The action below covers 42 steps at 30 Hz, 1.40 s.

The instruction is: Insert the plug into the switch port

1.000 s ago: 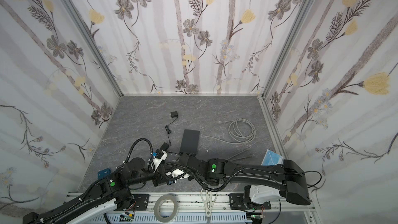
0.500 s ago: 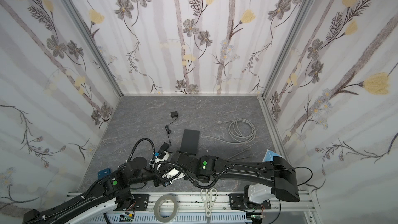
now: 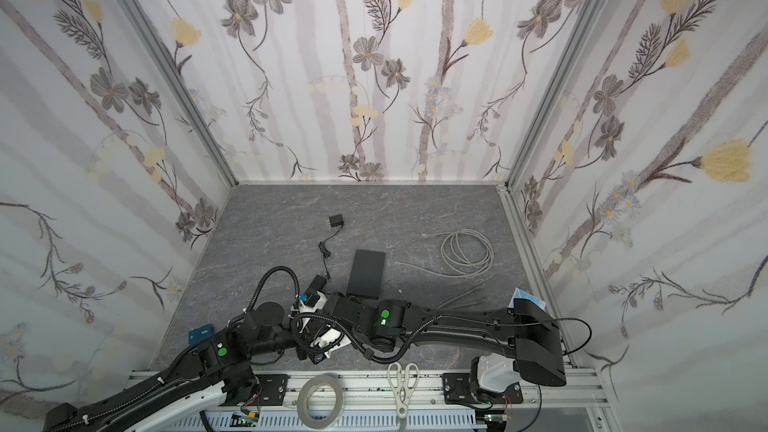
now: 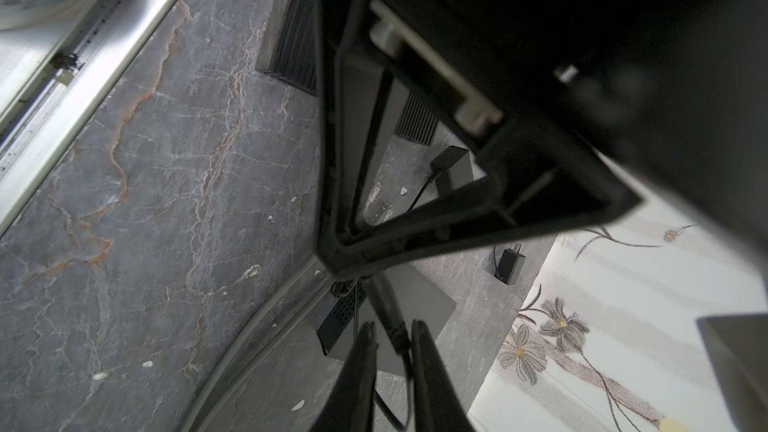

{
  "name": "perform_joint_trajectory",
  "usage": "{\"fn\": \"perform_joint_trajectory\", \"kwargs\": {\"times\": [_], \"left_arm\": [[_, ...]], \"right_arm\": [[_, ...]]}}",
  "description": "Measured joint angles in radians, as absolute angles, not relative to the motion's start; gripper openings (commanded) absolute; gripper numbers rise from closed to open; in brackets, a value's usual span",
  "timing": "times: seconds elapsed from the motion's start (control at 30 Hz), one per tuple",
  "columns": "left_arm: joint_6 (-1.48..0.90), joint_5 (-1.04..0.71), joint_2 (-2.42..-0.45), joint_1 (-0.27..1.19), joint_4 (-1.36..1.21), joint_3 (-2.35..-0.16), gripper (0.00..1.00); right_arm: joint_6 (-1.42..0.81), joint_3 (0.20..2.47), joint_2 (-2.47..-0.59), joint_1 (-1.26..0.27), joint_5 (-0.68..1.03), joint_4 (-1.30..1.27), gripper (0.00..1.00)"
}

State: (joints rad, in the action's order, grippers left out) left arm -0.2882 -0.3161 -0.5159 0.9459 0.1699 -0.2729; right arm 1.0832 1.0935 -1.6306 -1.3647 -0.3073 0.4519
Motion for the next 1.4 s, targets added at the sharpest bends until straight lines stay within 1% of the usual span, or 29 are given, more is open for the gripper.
{"fn": "perform_joint_trajectory", "kwargs": {"times": [0.13,0.23,0.37,0.47,0.5,0.53,0.63,0.67,0.7,0.77,0.83,0.87,0.9,0.93,0.97,1.03,1.2,1.23,1.27,1.3,1.37,1.4], "left_arm": [[-0.288,-0.316,-0.516,0.945,0.169,-0.273,0.00],[-0.288,-0.316,-0.516,0.946,0.168,-0.273,0.00],[-0.288,-0.318,-0.513,0.946,0.168,-0.273,0.00],[-0.288,-0.318,-0.508,0.946,0.168,-0.273,0.00],[-0.288,-0.318,-0.505,0.946,0.168,-0.273,0.03],[-0.288,-0.318,-0.501,0.946,0.168,-0.273,0.14],[-0.292,-0.310,-0.476,0.947,0.169,-0.272,0.54],[-0.292,-0.303,-0.459,0.947,0.169,-0.271,0.61],[-0.295,-0.286,-0.436,0.947,0.172,-0.268,0.66],[-0.310,-0.237,-0.377,0.947,0.194,-0.259,0.72],[-0.315,-0.209,-0.297,0.947,0.213,-0.244,0.74],[-0.320,-0.189,-0.245,0.947,0.223,-0.234,0.77],[-0.328,-0.163,-0.189,0.947,0.239,-0.225,0.87],[-0.338,-0.136,-0.137,0.947,0.259,-0.219,0.98],[-0.349,-0.103,-0.083,0.947,0.283,-0.215,1.00],[-0.386,-0.038,-0.038,0.947,0.317,-0.217,1.00],[-0.512,0.131,-0.120,0.947,0.405,-0.223,1.00],[-0.540,0.152,-0.135,0.947,0.420,-0.228,0.97],[-0.579,0.176,-0.155,0.947,0.439,-0.237,0.88],[-0.617,0.198,-0.178,0.947,0.454,-0.248,0.75],[-0.690,0.234,-0.237,0.947,0.491,-0.276,0.58],[-0.732,0.252,-0.282,0.947,0.517,-0.297,0.57]], "right_arm": [[1.084,1.101,-1.637,-1.365,-0.297,0.455,0.15],[1.085,1.103,-1.637,-1.365,-0.295,0.457,0.11],[1.084,1.103,-1.637,-1.365,-0.295,0.473,0.10],[1.082,1.099,-1.631,-1.365,-0.295,0.474,0.07],[1.081,1.097,-1.628,-1.365,-0.295,0.474,0.06],[1.074,1.094,-1.624,-1.365,-0.295,0.474,0.05],[1.062,1.084,-1.611,-1.365,-0.294,0.472,0.02],[1.055,1.077,-1.608,-1.365,-0.295,0.471,0.01],[1.052,1.070,-1.607,-1.364,-0.295,0.470,0.00],[1.032,1.054,-1.606,-1.360,-0.296,0.471,0.00],[0.999,1.041,-1.602,-1.351,-0.299,0.469,0.00],[0.974,1.034,-1.591,-1.341,-0.301,0.470,0.00],[0.946,1.031,-1.578,-1.331,-0.307,0.469,0.00],[0.917,1.027,-1.566,-1.321,-0.308,0.459,0.00],[0.885,1.018,-1.552,-1.311,-0.311,0.439,0.00],[0.830,0.987,-1.520,-1.293,-0.310,0.404,0.00],[0.695,0.843,-1.393,-1.254,-0.248,0.281,0.00],[0.673,0.817,-1.368,-1.245,-0.236,0.254,0.00],[0.643,0.777,-1.332,-1.230,-0.229,0.212,0.00],[0.616,0.739,-1.298,-1.217,-0.212,0.175,0.00],[0.567,0.672,-1.239,-1.201,-0.189,0.117,0.00],[0.545,0.639,-1.210,-1.199,-0.176,0.089,0.00]]}}
